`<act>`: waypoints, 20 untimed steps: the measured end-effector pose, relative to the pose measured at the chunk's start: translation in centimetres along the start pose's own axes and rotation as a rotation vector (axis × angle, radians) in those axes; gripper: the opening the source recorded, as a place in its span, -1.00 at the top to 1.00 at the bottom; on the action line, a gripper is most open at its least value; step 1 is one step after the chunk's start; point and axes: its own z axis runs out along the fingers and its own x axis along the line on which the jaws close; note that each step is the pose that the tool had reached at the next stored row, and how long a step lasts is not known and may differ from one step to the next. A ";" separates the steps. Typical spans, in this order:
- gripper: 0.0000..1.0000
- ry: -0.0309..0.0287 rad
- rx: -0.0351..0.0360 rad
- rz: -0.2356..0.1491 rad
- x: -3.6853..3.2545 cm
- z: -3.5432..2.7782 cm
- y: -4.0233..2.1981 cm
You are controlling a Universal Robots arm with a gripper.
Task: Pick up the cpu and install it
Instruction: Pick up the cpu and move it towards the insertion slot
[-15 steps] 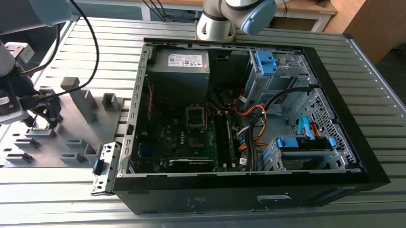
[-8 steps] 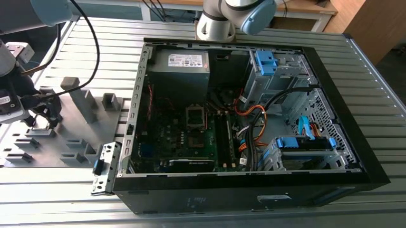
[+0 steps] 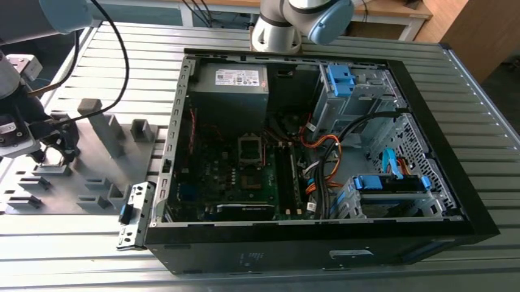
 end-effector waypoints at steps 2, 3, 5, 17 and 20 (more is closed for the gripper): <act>-0.21 -0.0008 0.0001 0.000 0.05 -0.01 0.00; -0.21 -0.0020 0.0001 0.000 0.11 0.00 0.01; -0.21 -0.0034 0.0002 0.000 0.26 -0.02 0.01; -0.21 -0.0041 0.0001 0.000 0.33 -0.10 -0.01; -0.21 -0.0039 0.0003 0.000 0.34 -0.12 -0.11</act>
